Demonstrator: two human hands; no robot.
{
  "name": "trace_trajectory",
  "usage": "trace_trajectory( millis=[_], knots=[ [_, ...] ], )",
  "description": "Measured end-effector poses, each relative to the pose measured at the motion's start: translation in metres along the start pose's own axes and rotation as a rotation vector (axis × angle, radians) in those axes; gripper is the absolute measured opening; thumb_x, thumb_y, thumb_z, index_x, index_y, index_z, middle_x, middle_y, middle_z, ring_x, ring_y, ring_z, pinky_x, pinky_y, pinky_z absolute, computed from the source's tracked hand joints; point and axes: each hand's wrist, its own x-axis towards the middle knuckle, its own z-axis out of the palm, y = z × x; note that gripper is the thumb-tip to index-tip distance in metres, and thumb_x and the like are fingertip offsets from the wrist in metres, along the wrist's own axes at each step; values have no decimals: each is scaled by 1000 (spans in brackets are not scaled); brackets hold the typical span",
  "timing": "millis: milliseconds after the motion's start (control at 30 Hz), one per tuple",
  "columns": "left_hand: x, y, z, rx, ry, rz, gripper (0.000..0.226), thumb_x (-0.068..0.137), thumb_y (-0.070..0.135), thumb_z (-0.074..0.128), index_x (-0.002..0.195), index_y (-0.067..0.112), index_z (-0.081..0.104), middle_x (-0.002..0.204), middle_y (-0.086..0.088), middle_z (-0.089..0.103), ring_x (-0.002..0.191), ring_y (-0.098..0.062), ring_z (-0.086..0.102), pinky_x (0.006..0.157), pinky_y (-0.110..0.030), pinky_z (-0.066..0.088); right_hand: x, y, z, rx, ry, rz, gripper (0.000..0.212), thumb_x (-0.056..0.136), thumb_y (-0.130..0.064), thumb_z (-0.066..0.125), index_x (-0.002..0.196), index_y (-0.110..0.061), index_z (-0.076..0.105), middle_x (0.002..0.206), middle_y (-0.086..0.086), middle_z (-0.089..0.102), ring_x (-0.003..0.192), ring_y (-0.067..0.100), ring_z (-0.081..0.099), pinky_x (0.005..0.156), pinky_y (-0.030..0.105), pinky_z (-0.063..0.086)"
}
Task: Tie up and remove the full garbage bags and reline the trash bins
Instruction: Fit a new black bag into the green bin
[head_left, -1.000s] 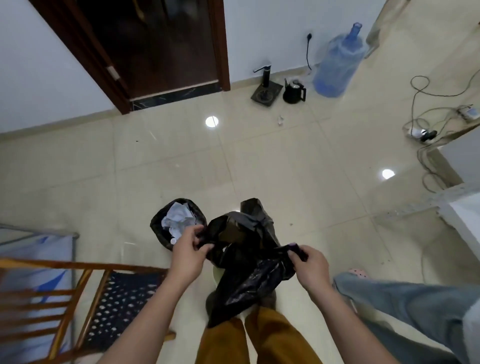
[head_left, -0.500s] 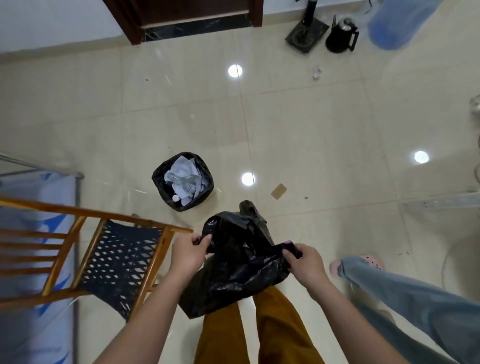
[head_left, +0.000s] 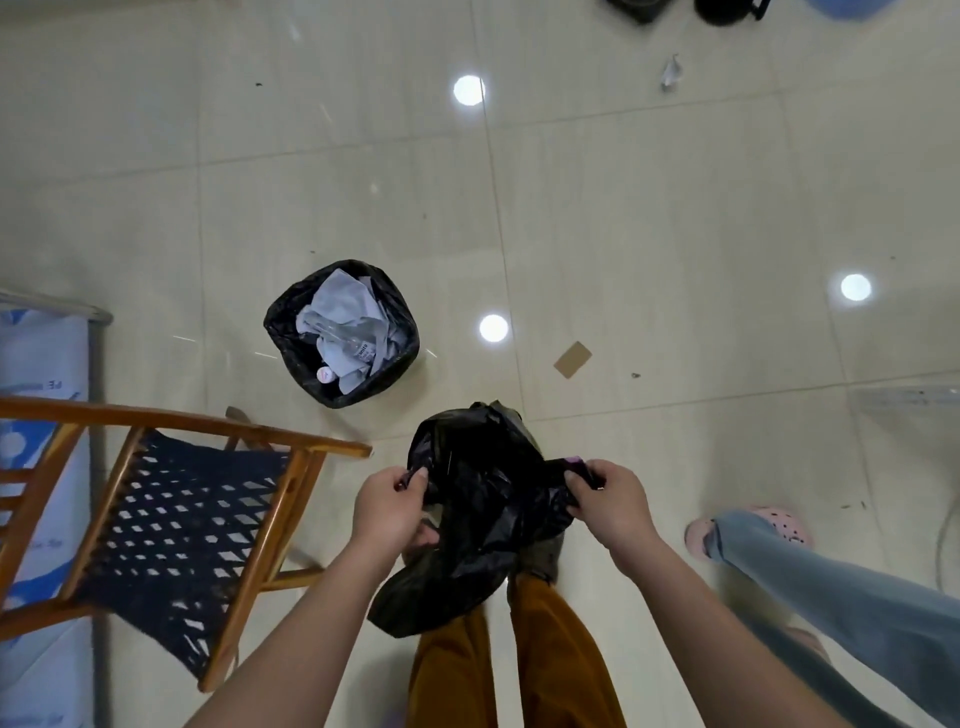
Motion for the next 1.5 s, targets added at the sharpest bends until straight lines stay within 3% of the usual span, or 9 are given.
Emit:
trace_trajectory(
  millis=[200,433,633,767,900,1000,1100,1300,1500],
  knots=[
    [57,-11,30,-308,-33,-122,18,102,30,43,102,18,57,113,-1,55,62,-32,72,69,-40,61,51,17,20,100,99,-77,21,95,-9,58,84,-24,69,88,-1,70,82,15,69,83,38,59],
    [87,-17,55,-438,-176,-101,27,103,37,37,110,24,59,112,4,64,94,-23,70,80,-37,56,77,31,37,83,178,-195,18,93,-8,60,94,-20,73,89,-3,71,87,19,68,86,39,57],
    [91,-28,52,-534,-109,184,22,101,30,46,97,29,67,100,11,72,102,-6,66,88,-26,53,71,35,44,63,276,-373,25,92,-4,59,97,-27,70,95,-10,68,87,-2,58,72,7,47],
    [91,-51,55,-385,-90,108,27,94,38,57,120,31,55,116,9,63,113,-15,59,93,-33,52,67,45,51,0,266,-339,23,93,-4,58,97,-24,69,95,-7,66,86,-8,55,68,4,44],
    [92,-68,66,-357,-27,-50,78,80,54,68,144,34,28,141,1,38,123,-21,46,88,-30,45,70,55,57,11,293,-335,25,93,-5,58,96,-28,68,96,-9,66,87,-9,56,68,4,44],
    [95,-79,79,-362,-44,-145,75,85,62,55,147,32,26,149,-5,34,132,-29,41,104,-41,42,74,62,60,24,299,-346,26,93,-3,58,96,-27,68,96,-11,65,89,-9,57,69,4,44],
    [98,-86,90,-610,-163,-257,80,86,65,48,152,34,17,150,-7,38,135,-32,39,110,-54,35,76,71,65,29,294,-356,27,93,-2,57,96,-27,68,97,-9,66,91,-7,58,71,5,45],
    [109,-79,118,-900,-288,-245,67,90,55,52,149,33,30,144,-3,48,130,-25,47,111,-50,36,82,93,68,42,272,-358,32,90,1,58,96,-29,68,97,-6,68,93,2,60,73,10,49],
    [114,-82,132,-604,-152,-133,64,92,49,55,149,35,28,146,3,43,133,-24,42,112,-45,34,83,110,62,-14,233,-289,33,90,1,58,97,-30,68,99,-10,67,95,0,60,81,29,55]
  ],
)
